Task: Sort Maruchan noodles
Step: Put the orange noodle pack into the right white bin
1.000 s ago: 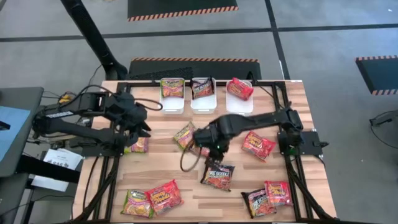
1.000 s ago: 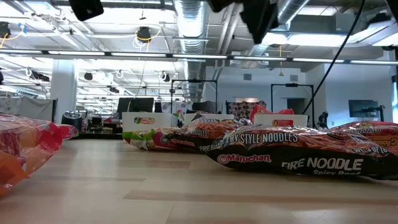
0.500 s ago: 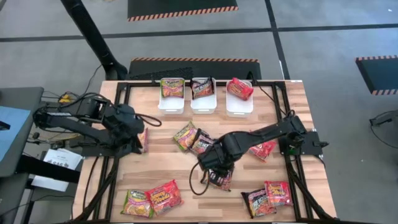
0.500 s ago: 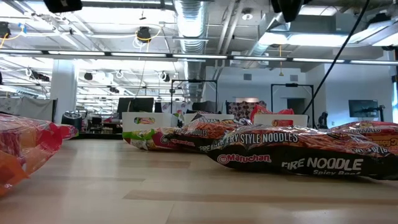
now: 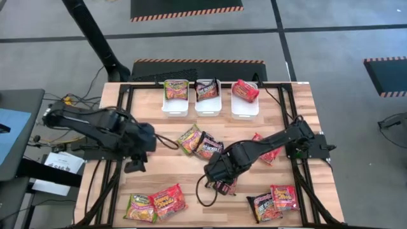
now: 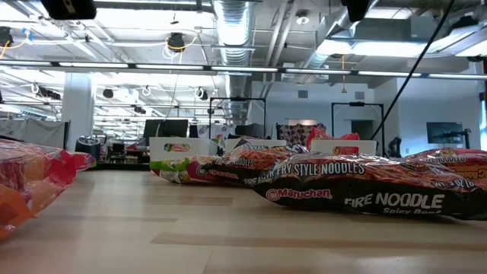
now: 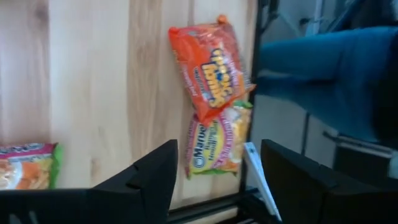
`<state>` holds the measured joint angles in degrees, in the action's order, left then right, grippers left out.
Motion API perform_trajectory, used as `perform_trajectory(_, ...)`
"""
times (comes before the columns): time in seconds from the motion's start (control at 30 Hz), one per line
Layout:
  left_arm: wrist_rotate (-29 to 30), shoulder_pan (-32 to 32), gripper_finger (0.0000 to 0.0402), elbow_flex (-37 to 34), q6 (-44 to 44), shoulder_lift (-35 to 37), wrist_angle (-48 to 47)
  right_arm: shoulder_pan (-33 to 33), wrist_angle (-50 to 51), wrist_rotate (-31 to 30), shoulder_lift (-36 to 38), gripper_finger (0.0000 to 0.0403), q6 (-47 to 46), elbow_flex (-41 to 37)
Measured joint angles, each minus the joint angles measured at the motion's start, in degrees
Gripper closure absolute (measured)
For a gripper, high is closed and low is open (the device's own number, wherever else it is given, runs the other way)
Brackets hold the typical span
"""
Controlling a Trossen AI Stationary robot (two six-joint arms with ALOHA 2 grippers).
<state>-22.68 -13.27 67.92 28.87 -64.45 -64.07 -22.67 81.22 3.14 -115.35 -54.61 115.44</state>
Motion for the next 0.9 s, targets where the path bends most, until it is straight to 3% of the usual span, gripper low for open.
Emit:
perform_trajectory(0.23,2.5,-2.2,0.0184,0.0,-1.2,-5.2,2.4,-2.4,2.2,-2.5,0.0,0.0251,0.7,0.0)
perform_trajectory(0.5,2.5,-4.4,0.0184,0.0,-0.1,-12.3,14.8,-5.8,5.8,-3.1,0.0,0.0251,0.6,0.0)
perform_trajectory(0.73,3.9,-8.6,0.0184,-0.2,2.3,-19.6,14.0,-8.9,6.2,-2.9,0.4,0.0251,-1.2,0.0)
perform_trajectory(0.9,2.6,-11.7,0.0184,-7.9,9.5,-19.9,28.0,-11.0,7.0,-3.0,1.3,0.0251,-3.4,0.0)
